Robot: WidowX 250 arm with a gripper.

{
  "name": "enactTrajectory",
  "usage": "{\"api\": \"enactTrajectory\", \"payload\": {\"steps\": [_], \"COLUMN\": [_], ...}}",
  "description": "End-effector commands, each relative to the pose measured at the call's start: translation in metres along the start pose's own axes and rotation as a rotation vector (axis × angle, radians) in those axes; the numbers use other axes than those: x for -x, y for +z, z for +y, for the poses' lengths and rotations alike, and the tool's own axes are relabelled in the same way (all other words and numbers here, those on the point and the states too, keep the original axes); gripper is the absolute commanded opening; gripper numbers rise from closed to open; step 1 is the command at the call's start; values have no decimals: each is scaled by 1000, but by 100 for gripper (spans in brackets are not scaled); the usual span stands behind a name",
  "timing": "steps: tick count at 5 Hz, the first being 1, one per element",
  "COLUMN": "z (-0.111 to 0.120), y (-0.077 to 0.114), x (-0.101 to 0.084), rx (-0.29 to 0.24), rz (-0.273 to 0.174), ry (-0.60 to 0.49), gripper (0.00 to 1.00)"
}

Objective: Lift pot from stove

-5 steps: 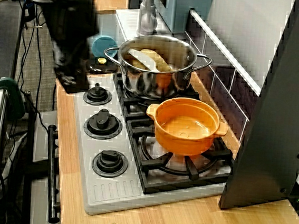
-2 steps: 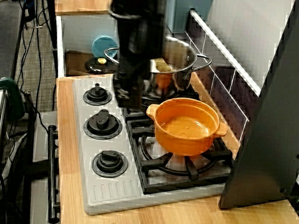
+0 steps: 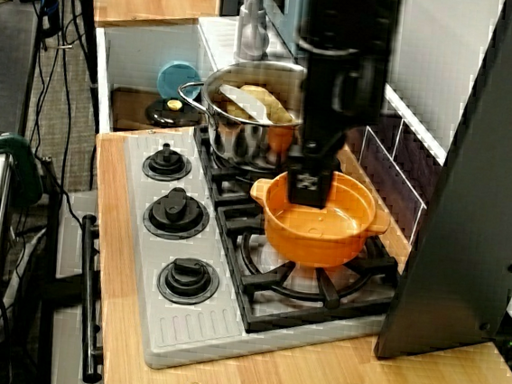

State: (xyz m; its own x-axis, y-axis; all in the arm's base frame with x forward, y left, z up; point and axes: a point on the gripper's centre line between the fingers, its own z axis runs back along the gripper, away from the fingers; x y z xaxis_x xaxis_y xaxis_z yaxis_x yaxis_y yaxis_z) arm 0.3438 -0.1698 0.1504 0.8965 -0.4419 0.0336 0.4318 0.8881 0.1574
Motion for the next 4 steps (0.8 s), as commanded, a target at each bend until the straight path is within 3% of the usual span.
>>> {"api": "enactTrajectory", "payload": {"steps": [1, 4], "z": [10, -3], "y": [4, -14], "x": [-12, 13], "rx": [-35, 4], "rz": [-74, -70], "ry": [-27, -28], "gripper": [100, 100]}}
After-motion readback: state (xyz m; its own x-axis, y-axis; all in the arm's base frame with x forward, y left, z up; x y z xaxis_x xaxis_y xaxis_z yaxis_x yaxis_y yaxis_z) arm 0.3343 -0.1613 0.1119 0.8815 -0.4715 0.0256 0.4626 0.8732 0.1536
